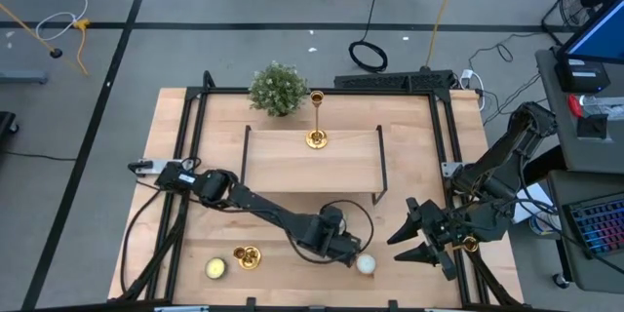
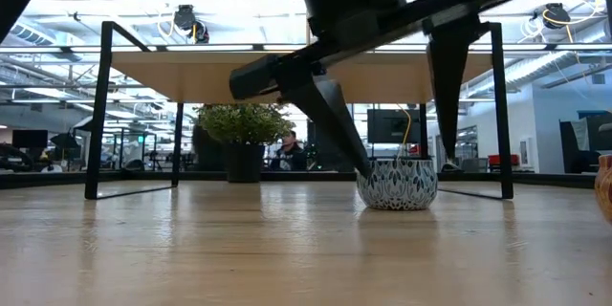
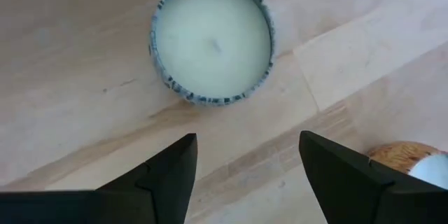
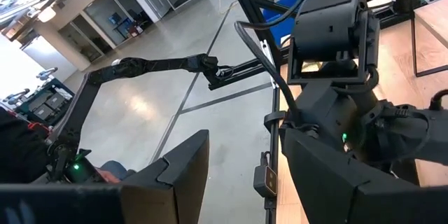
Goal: Stock candles and holders on shelf
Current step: Put the blue scented candle on the shelf
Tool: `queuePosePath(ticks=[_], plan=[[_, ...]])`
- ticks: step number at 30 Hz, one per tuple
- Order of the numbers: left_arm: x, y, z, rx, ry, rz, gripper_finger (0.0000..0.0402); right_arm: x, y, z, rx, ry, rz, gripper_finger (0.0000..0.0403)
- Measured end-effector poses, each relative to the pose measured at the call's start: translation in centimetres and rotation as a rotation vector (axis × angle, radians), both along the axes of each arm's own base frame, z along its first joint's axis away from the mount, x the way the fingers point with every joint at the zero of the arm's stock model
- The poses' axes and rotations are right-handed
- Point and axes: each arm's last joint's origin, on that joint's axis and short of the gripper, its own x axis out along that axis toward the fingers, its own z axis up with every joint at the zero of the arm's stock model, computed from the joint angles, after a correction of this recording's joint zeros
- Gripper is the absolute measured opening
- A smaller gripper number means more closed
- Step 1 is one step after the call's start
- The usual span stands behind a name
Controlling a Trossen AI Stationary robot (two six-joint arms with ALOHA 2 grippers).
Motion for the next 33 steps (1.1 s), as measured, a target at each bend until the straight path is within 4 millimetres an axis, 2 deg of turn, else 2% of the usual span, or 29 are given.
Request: queuePosePath(ticks=[3, 7, 19, 25, 33], plan=[[0.1, 0.0, 0.9, 0.044, -0.048, -0.018, 0.0246, 0.0, 0.0, 0.0, 0.000, 0.000, 0.000, 0.0187], [0.3, 0.5, 2.1, 0.083, -0.096, -0.035, 0.0206, 0.0, 0.0, 0.0, 0.000, 0.000, 0.000, 0.0187], [1.6, 4.4, 1.7, 0.074, -0.028, -0.086, 0.0010, 0.0, 0.0, 0.0, 0.001, 0.000, -0.001, 0.0187], [1.5, 4.9, 1.5, 0.034, 0.003, -0.083, 0.0005, 0.0, 0.0, 0.0, 0.011, 0.004, -0.002, 0.0187], [0.8, 4.1, 1.3, 0.012, 0.058, -0.106, 0.0003, 0.0, 0.0, 0.0, 0.003, 0.001, -0.001, 0.0187]])
